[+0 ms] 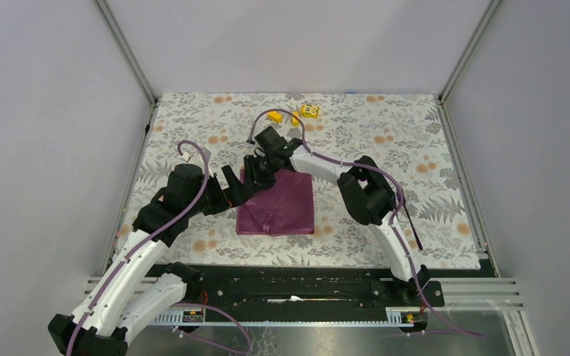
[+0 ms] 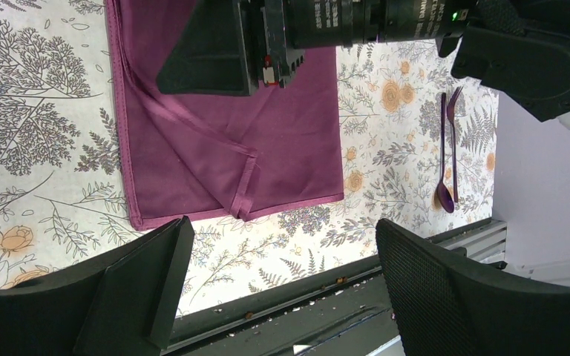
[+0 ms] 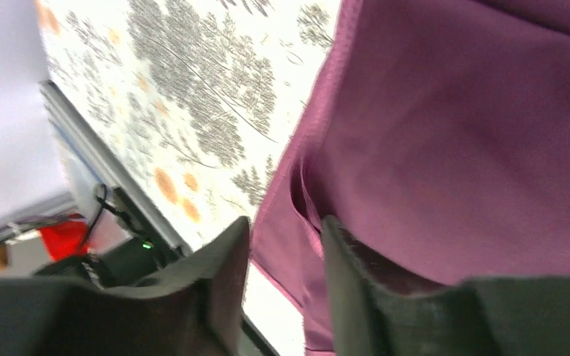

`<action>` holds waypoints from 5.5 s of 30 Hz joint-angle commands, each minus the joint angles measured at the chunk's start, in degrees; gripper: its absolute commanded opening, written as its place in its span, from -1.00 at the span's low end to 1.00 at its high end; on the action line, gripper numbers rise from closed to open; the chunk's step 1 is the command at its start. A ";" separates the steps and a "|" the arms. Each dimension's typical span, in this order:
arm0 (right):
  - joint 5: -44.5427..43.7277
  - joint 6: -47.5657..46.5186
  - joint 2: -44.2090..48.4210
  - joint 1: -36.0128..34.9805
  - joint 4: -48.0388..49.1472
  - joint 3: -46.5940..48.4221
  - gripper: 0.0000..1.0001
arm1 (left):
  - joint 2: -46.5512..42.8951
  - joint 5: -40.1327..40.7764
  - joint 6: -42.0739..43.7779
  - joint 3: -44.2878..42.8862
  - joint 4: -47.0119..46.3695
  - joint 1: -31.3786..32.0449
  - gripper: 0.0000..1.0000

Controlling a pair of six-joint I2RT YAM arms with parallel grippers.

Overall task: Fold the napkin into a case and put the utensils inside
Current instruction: Fold the rectangle-folded napkin at the center of the board, then smooth out the square-folded napkin at the center of the board, then rotate the square-folded napkin at the center of the board.

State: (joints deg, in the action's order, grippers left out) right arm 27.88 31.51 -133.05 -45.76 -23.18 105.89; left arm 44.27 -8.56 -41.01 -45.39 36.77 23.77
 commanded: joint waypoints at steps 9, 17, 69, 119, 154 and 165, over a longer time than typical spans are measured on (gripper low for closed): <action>11.16 7.04 21.45 9.13 11.42 -19.67 0.47 | 2.27 3.50 -3.30 3.99 -4.19 -0.21 0.97; 7.46 -3.35 34.76 17.74 6.70 -43.71 0.42 | 18.30 7.43 -3.64 6.58 -9.74 -0.21 0.72; 12.35 0.16 36.09 18.87 27.13 -66.62 0.32 | 50.53 50.09 -16.16 -15.37 17.99 29.91 0.18; -41.25 -23.53 12.45 18.73 -21.59 -1.36 0.32 | 43.40 -14.78 -0.51 -11.79 -19.12 -18.30 0.83; 0.52 -7.37 47.23 18.73 8.77 -52.06 0.72 | 50.63 -12.91 -8.14 5.99 -31.94 -8.34 -0.40; -1.96 -3.27 50.42 20.60 7.32 -60.84 0.73 | 29.28 -10.71 -6.50 12.72 -21.52 -4.50 0.21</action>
State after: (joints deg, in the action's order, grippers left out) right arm 26.41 25.19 -85.52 -26.81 -15.05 47.03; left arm 76.51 -18.22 -49.78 -32.86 11.70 19.29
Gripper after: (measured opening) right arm 0.864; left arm 0.629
